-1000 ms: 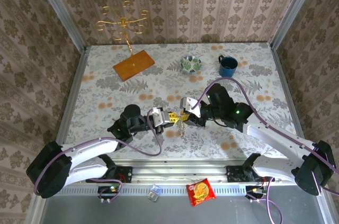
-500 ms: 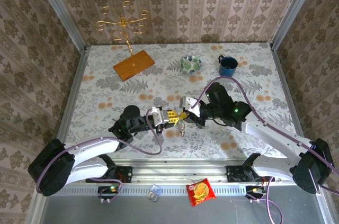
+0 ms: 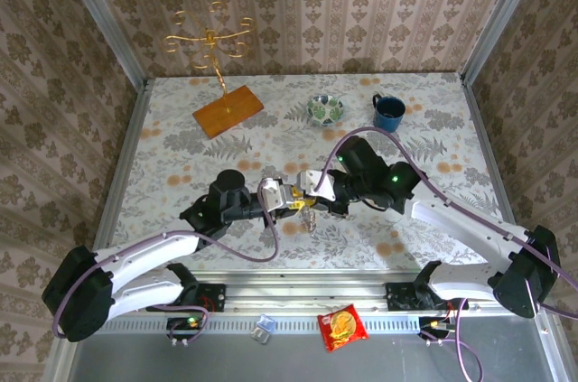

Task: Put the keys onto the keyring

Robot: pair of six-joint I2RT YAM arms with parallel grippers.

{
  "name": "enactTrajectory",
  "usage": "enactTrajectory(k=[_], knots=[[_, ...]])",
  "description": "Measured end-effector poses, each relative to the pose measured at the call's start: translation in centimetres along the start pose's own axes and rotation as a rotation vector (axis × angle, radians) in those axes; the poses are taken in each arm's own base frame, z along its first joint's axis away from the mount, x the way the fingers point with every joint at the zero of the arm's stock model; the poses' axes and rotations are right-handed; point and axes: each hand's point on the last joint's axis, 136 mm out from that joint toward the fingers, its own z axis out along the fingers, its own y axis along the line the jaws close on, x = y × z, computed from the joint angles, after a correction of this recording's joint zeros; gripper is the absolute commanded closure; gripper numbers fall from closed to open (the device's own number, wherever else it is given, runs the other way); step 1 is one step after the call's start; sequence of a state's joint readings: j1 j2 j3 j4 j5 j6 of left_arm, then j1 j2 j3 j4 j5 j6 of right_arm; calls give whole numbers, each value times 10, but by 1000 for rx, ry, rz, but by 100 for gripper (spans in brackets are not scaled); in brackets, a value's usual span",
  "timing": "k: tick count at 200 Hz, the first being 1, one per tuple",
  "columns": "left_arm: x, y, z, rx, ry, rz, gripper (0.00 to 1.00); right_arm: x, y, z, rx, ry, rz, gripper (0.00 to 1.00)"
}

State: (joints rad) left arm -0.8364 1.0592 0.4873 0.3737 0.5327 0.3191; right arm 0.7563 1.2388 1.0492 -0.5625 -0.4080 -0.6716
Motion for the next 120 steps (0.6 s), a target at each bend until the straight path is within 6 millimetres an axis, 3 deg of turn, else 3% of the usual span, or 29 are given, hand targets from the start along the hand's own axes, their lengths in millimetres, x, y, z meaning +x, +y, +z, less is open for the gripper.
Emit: enactTrajectory(k=[23, 31, 54, 65, 120], knots=[[3, -4, 0, 23, 16, 5, 95, -4, 0, -1, 1, 3, -15, 100], [4, -6, 1, 34, 19, 4, 100, -4, -1, -1, 6, 1, -16, 94], [4, -7, 1, 43, 15, 9, 100, -5, -2, -2, 18, -13, 5, 75], [4, -7, 1, 43, 16, 8, 100, -4, -4, -4, 30, -26, 17, 71], [3, -7, 1, 41, 8, 13, 100, 14, -4, -5, 49, -12, 88, 72]])
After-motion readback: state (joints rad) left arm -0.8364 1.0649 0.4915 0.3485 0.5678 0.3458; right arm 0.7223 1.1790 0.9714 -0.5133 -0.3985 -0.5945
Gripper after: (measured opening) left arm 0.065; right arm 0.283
